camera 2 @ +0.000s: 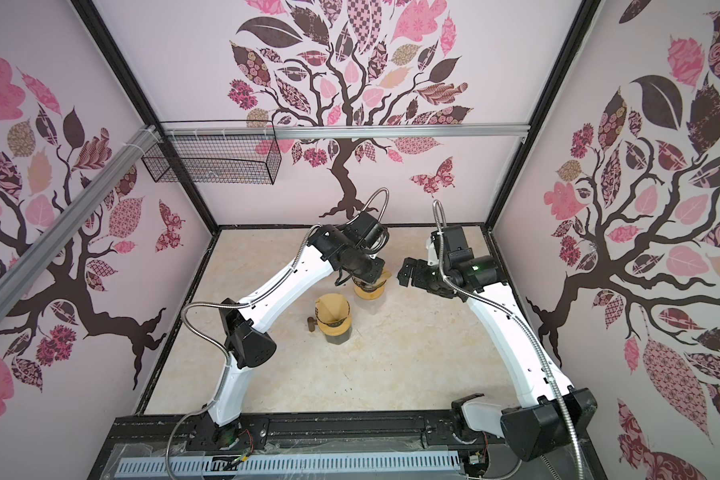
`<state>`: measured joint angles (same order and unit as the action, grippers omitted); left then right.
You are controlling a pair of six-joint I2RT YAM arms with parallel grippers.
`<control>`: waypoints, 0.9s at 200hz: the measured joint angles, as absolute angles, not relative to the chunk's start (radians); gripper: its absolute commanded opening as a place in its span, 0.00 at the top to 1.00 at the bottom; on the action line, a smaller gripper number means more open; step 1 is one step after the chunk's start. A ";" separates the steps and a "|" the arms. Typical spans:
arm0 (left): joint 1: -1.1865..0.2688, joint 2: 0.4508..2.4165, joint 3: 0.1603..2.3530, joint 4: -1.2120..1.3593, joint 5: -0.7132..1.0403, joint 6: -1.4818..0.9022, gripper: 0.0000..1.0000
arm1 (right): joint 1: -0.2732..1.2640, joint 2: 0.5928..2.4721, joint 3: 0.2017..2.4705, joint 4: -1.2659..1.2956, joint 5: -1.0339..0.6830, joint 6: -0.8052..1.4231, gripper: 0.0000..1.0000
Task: Place the coffee filter in the dripper
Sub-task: 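Lower the filter into the dripper while the right gripper moves toward it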
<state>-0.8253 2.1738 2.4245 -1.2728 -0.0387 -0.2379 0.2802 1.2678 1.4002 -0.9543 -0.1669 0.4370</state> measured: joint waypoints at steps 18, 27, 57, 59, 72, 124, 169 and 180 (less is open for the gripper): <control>-0.825 2.156 2.413 -1.270 -0.039 -0.238 0.61 | 0.281 1.270 1.405 -0.955 -0.158 0.437 0.00; -0.825 2.139 2.397 -1.266 -0.037 -0.241 0.58 | 0.280 1.271 1.407 -0.955 -0.154 0.437 0.00; -0.825 2.040 2.326 -1.253 -0.040 -0.246 0.48 | 0.280 1.276 1.417 -0.953 -0.142 0.438 0.00; -0.825 2.033 2.321 -1.252 -0.041 -0.245 0.48 | 0.280 1.277 1.418 -0.953 -0.141 0.438 0.00; -0.825 1.974 2.285 -1.240 -0.045 -0.251 0.43 | 0.281 1.285 1.428 -0.943 -0.133 0.442 0.00; -0.762 1.715 2.088 -1.163 -0.035 -0.269 0.22 | 0.281 1.368 1.478 -0.881 -0.127 0.471 0.00; -0.624 1.660 1.986 -1.138 0.002 -0.283 0.03 | 0.292 1.468 1.491 -0.830 -0.146 0.479 0.00; -0.618 1.671 1.982 -1.138 0.018 -0.281 0.02 | 0.308 1.502 1.509 -0.830 -0.145 0.478 0.00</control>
<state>-0.6178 1.6711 1.9816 -1.1381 0.0177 -0.2806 0.3077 1.5024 1.5085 -0.8295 -0.1448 0.4782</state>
